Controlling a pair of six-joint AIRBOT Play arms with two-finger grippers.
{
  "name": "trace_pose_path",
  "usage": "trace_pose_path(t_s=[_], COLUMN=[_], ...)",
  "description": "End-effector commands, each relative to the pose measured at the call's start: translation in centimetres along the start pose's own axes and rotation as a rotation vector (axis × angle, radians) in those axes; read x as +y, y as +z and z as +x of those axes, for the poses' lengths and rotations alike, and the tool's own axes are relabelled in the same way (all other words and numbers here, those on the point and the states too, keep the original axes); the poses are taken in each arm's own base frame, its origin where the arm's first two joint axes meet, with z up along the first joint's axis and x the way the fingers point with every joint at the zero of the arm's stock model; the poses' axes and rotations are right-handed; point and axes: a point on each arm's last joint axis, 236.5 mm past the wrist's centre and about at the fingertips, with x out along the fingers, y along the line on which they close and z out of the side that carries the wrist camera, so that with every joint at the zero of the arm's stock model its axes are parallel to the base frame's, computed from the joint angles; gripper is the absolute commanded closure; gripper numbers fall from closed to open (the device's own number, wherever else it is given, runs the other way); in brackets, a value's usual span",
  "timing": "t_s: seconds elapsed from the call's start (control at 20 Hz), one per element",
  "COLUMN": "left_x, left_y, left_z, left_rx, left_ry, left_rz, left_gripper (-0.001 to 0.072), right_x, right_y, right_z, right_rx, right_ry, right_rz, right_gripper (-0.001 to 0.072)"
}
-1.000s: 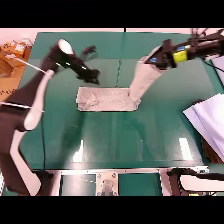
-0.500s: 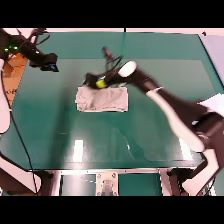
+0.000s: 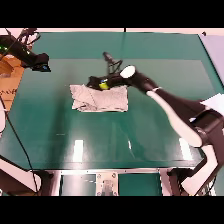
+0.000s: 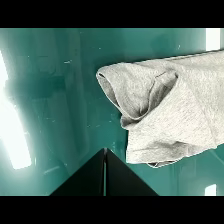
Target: Fold the shirts.
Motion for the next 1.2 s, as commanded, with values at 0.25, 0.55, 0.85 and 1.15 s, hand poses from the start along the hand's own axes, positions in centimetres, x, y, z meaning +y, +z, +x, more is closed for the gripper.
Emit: trace_pose_path(t_s=[0.25,0.55,0.85,1.15], left_x=[0.1,0.1,0.2,0.1], left_y=[0.0,0.0,0.4,0.4], left_z=[-0.1,-0.1,-0.1,-0.1], left_rx=[-0.001,-0.001,-0.019,-0.019], left_ry=[0.001,0.001,0.004,0.003], left_rz=[0.000,0.000,-0.003,-0.003], left_gripper=[0.0688,0.0688,0.0688,0.0688], right_x=[-17.2,-19.9,-13.7,-5.7], right_y=[-1.6,-5.3,-4.8,4.9], right_z=[-13.7,-9.0,-3.0,-8.0], right_rx=[-0.015,0.078,0.051,-0.074], right_ry=[-0.187,-0.160,-0.034,0.110], right_rz=[0.328,0.463,0.428,0.223], right_gripper=[0.0177,0.0176,0.0192,0.0701])
